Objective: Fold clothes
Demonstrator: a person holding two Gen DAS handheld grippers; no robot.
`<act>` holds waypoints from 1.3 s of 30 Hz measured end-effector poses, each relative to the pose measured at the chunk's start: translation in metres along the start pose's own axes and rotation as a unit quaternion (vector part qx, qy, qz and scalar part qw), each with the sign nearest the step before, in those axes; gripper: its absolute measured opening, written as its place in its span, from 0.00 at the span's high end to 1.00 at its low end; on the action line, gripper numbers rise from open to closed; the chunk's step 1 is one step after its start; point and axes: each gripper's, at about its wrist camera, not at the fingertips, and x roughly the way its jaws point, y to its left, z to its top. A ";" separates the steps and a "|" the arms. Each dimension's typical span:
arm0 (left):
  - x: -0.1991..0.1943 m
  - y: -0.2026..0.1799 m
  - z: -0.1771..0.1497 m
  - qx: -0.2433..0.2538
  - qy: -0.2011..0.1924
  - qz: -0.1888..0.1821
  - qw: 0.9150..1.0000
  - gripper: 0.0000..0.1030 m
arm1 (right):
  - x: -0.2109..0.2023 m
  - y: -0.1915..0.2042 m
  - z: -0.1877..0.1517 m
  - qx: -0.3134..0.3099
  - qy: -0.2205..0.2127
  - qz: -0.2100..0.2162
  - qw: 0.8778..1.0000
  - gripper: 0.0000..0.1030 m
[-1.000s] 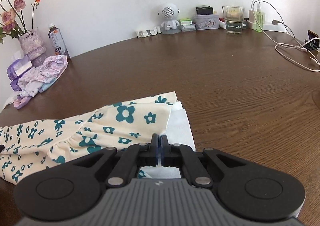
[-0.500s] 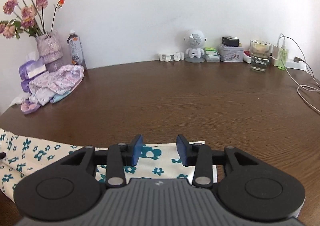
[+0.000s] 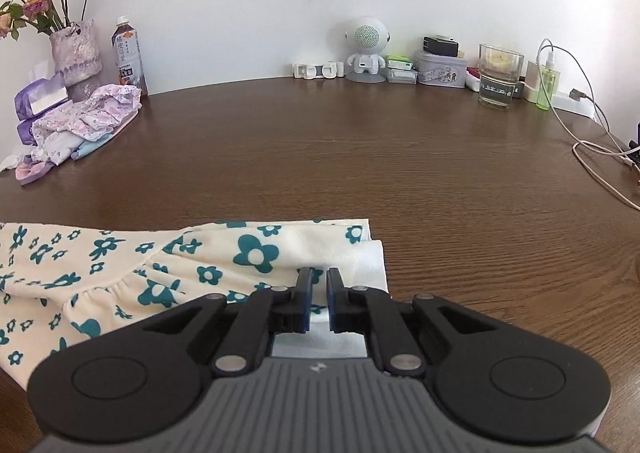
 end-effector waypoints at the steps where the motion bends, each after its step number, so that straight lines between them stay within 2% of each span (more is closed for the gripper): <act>1: -0.002 0.001 0.001 -0.003 -0.002 0.000 1.000 0.72 | -0.006 0.003 0.003 0.003 -0.012 0.012 1.000 0.91; 4: -0.011 0.010 0.001 -0.020 -0.015 0.005 1.000 0.70 | -0.022 0.023 0.011 -0.017 -0.041 0.044 0.998 0.87; 7: -0.014 0.023 0.000 -0.042 -0.021 0.018 0.999 0.70 | -0.020 0.049 0.012 -0.048 -0.035 0.076 0.995 0.71; 11: -0.009 0.041 -0.004 -0.062 -0.014 0.030 0.998 0.70 | -0.010 0.073 0.006 -0.069 -0.017 0.090 0.993 0.71; 12: -0.006 0.044 -0.006 -0.064 -0.007 0.031 0.997 0.73 | -0.007 0.078 0.004 -0.072 -0.012 0.090 0.993 0.71; 14: 0.002 0.047 -0.011 -0.064 0.011 0.028 0.997 0.84 | 0.000 0.088 0.000 -0.079 -0.001 0.091 0.993 0.71; 15: 0.005 0.047 -0.016 -0.063 0.020 0.024 0.998 0.85 | 0.001 0.088 -0.002 -0.078 0.003 0.087 0.993 0.71; 28: 0.005 0.050 -0.024 -0.070 0.020 0.014 0.997 0.86 | 0.007 0.089 -0.011 -0.072 0.009 0.072 0.995 0.70; 30: 0.001 0.050 -0.021 -0.073 0.017 0.016 0.997 0.80 | 0.005 0.090 -0.010 -0.068 0.005 0.067 0.995 0.69; 33: -0.007 0.051 -0.016 -0.082 0.004 0.023 0.996 0.58 | -0.005 0.092 -0.008 -0.070 -0.014 0.059 0.996 0.59; 35: -0.014 0.051 -0.012 -0.090 -0.007 0.026 0.996 0.37 | -0.011 0.092 -0.008 -0.067 -0.020 0.060 0.996 0.53; 39: -0.025 0.045 -0.005 -0.102 -0.027 0.030 0.994 0.22 | -0.021 0.091 -0.010 -0.057 -0.027 0.057 0.996 0.42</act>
